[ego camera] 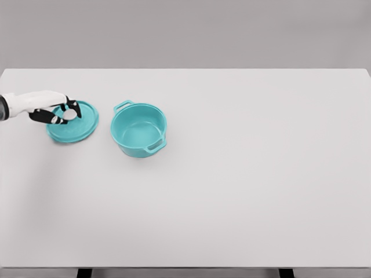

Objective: Cover the pot with left arm

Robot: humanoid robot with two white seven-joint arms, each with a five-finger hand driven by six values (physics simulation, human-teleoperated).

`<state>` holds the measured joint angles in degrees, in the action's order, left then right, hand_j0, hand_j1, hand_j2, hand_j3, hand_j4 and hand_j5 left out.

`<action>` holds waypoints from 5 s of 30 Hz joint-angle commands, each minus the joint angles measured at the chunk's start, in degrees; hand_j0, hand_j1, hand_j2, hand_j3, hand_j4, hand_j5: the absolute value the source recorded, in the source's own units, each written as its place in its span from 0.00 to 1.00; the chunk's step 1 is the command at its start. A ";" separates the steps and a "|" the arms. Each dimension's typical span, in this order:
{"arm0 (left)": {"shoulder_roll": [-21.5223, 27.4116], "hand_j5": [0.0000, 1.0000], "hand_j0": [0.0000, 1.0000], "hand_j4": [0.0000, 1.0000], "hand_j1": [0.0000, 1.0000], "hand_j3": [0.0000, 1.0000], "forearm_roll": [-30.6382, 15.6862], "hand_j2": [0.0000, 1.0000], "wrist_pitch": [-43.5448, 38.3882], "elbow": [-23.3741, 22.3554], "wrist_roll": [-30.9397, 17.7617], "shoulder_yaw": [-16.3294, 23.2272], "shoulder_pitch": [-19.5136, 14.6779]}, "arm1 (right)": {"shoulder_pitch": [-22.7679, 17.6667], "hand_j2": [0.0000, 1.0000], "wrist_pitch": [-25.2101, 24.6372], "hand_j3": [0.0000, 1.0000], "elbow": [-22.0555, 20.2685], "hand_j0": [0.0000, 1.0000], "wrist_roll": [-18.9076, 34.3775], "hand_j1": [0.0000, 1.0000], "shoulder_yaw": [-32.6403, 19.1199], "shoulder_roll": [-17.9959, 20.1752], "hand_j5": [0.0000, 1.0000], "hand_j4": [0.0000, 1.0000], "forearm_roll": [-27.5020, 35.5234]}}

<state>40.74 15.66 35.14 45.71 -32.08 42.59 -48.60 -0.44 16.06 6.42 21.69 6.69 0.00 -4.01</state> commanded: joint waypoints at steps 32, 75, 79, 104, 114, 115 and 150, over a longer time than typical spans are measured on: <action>5.14 0.51 0.51 0.51 0.51 0.51 -3.44 0.51 -0.14 23.81 0.35 5.58 -1.85 | 0.00 1.00 0.02 1.00 0.00 1.00 0.02 1.00 -0.01 0.00 1.00 1.00 -0.04; -2.94 0.52 0.52 0.52 0.52 0.52 -2.83 0.52 -0.14 22.58 0.08 9.01 -2.90 | 0.00 1.00 0.02 1.00 0.00 1.00 0.02 1.00 -0.01 0.00 1.00 1.00 -0.04; -2.86 0.52 0.52 0.52 0.52 0.52 -2.83 0.52 -0.14 22.49 0.00 9.09 -2.99 | 0.00 1.00 0.02 1.00 0.00 1.00 0.02 1.00 -0.01 0.00 1.00 1.00 -0.04; -3.03 1.00 1.00 1.00 1.00 1.00 -3.44 1.00 -0.14 22.76 0.35 8.48 -3.25 | 0.00 1.00 0.02 1.00 0.00 1.00 0.02 1.00 -0.01 0.00 1.00 1.00 -0.04; -3.03 1.00 1.00 1.00 1.00 1.00 -5.29 1.00 -0.14 22.85 0.26 8.30 -3.78 | 0.00 1.00 0.02 1.00 0.00 1.00 0.02 1.00 -0.01 0.00 1.00 1.00 -0.04; -3.03 1.00 1.00 1.00 1.00 1.00 -5.46 1.00 -0.14 22.85 0.26 8.30 -3.87 | 0.00 1.00 0.02 1.00 0.00 1.00 0.02 1.00 -0.01 0.00 1.00 1.00 -0.04; 14.02 1.00 1.00 1.00 1.00 1.00 -15.92 1.00 -0.14 25.39 0.08 5.23 -1.68 | 0.00 1.00 0.02 1.00 0.00 1.00 0.02 1.00 -0.01 0.00 1.00 1.00 -0.04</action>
<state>50.87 1.68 35.19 69.77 -32.03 48.98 -48.79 -0.44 16.06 6.42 21.69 6.69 -0.01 -4.02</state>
